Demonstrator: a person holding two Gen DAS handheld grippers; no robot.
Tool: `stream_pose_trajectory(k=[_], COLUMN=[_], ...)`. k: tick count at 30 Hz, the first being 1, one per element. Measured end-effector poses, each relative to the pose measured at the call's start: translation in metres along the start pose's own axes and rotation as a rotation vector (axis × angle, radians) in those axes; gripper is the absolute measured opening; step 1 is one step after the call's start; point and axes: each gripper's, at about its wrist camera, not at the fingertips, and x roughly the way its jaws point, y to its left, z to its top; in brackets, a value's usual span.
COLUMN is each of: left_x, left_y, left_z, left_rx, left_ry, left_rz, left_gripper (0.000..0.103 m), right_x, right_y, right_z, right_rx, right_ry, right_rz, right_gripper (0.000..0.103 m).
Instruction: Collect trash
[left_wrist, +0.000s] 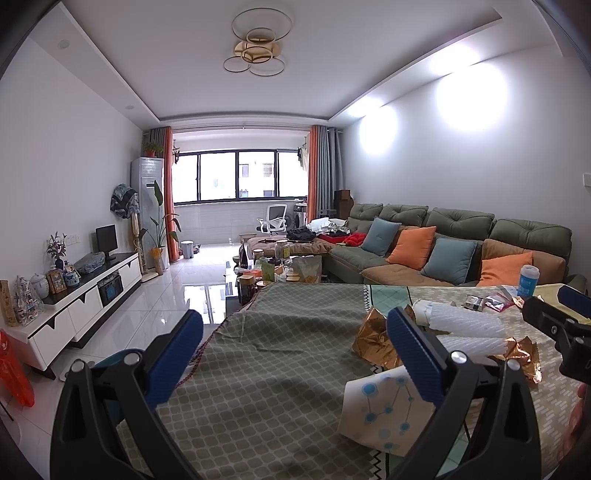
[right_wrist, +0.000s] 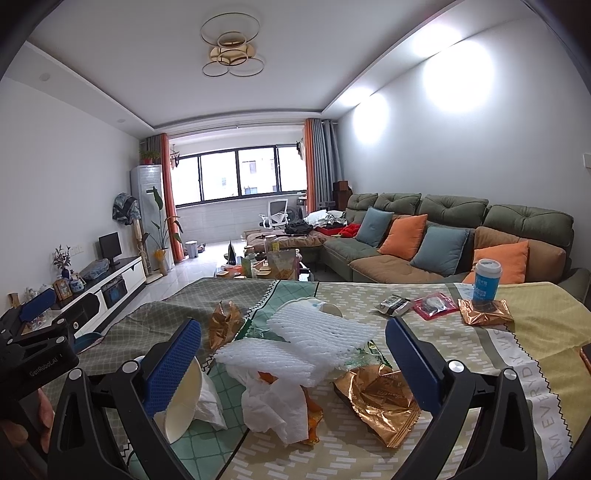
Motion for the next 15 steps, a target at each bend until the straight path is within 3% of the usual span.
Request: stream_pose_trajectory(k=[15], left_x=[0.009], left_y=[0.0041], left_z=[-0.0071], left_rx=[0.009], left_ry=[0.052], left_rz=[-0.026], left_gripper=[0.1], right_x=[0.008], right_y=[0.0069], right_z=[-0.0024], right_rx=[0.01], right_ry=[0.039], right_rz=[0.036], right_gripper=[0.099])
